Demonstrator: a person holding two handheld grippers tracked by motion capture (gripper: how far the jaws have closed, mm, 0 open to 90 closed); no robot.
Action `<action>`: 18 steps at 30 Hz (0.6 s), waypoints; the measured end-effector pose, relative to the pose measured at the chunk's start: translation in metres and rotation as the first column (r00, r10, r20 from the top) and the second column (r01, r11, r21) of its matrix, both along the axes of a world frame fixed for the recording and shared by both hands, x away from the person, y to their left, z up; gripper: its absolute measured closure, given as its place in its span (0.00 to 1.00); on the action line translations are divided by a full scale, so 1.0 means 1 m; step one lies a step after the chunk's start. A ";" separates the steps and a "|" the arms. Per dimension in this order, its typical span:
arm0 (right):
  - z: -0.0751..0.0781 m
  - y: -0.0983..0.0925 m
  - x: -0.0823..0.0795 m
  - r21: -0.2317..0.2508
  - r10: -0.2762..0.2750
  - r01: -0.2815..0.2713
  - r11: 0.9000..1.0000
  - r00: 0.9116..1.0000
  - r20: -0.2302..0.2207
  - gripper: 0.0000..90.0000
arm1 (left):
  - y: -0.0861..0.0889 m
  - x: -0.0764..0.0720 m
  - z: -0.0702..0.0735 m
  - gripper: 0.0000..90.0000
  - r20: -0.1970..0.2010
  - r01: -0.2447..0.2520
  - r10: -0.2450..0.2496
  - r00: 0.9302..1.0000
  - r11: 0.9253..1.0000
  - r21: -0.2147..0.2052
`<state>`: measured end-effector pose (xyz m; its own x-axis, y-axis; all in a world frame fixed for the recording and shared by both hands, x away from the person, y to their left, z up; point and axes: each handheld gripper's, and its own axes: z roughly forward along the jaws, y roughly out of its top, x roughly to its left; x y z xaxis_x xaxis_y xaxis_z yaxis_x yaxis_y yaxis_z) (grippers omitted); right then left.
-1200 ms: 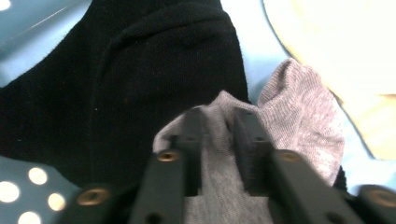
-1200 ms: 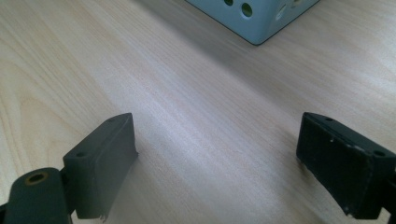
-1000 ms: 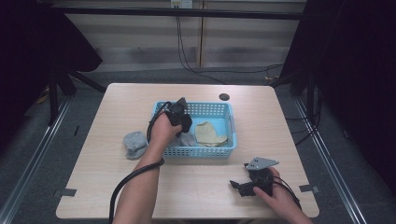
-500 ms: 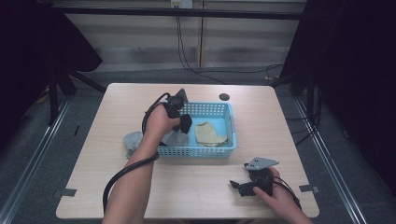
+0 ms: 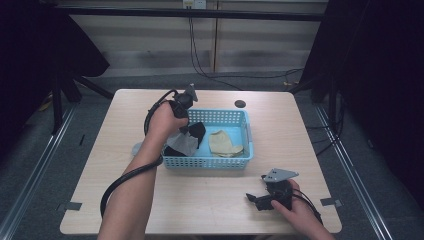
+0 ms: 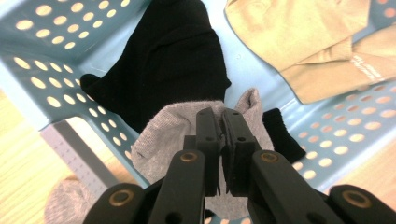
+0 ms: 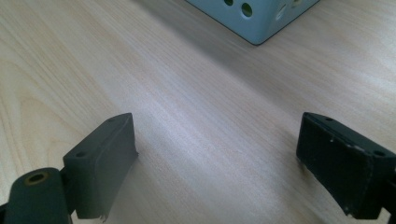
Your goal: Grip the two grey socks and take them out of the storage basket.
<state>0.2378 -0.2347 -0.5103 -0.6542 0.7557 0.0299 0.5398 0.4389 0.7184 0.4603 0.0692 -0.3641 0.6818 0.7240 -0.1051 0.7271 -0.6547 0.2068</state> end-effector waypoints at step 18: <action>0.000 -0.001 -0.001 0.003 0.004 -0.004 1.000 1.000 0.002 0.13 | 0.027 0.000 0.051 0.96 0.022 -0.018 0.018 1.000 1.000 0.013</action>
